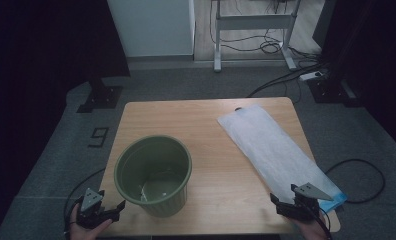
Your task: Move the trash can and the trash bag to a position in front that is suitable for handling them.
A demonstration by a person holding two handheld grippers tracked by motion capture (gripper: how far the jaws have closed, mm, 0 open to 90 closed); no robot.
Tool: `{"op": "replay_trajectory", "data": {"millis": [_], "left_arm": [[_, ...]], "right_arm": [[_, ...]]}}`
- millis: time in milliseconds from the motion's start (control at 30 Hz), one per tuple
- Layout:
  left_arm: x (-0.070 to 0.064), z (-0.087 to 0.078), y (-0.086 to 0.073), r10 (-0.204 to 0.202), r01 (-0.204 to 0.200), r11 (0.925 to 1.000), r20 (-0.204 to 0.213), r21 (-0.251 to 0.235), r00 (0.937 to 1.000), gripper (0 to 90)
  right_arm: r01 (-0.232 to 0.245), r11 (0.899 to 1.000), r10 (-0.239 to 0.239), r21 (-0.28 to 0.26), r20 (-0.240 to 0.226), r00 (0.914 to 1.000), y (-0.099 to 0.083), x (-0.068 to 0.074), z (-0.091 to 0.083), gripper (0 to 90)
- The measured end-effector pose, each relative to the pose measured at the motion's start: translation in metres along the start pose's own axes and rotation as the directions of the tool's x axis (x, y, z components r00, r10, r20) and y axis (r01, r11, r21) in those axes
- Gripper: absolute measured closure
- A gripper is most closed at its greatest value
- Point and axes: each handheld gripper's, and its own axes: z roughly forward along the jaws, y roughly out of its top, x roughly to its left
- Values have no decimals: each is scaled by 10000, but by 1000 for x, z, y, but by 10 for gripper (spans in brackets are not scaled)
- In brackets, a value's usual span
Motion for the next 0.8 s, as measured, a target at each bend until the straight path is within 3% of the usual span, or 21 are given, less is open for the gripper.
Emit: {"op": "replay_trajectory", "data": {"millis": [133, 200, 300, 367, 533, 600, 667, 800], "left_arm": [[-3, -2, -2, 477, -478, 9988, 438, 31, 9979, 96], [-7, -3, -1, 834, -835, 9965, 851, -14, 9929, 93], [-18, -6, 5, 1615, -1601, 9869, 1555, -219, 9745, 90], [-28, -6, 10, 2275, -2235, 9738, 1899, -423, 9551, 94], [-45, -2, 25, 2975, -2823, 9546, 2528, -953, 9207, 114], [-50, 2, 30, 3195, -3062, 9476, 2599, -912, 9113, 95], [-52, 6, 33, 3265, -3115, 9452, 2784, -977, 9033, 115], [-57, 15, 40, 3269, -3124, 9451, 2918, -963, 8989, 114]], "right_arm": [[16, 10000, -17, 37, 82, 10000, -1, -2, 3, 131], [79, 9999, -81, 139, 110, 9999, -2, -2, 5, 130], [158, 9997, -159, 208, 76, 9998, -3, -1, 6, 130], [130, 9997, -133, 199, 104, 9999, -3, 0, 5, 131], [-28, 9999, 27, 111, 111, 9999, -4, -2, 2, 132], [-96, 9999, 96, 82, 104, 9999, -5, -4, 2, 133], [-164, 9999, 163, 53, 96, 9998, -5, -5, 1, 134], [-133, 9999, 133, 39, 114, 9998, -5, -5, 0, 135]]}}
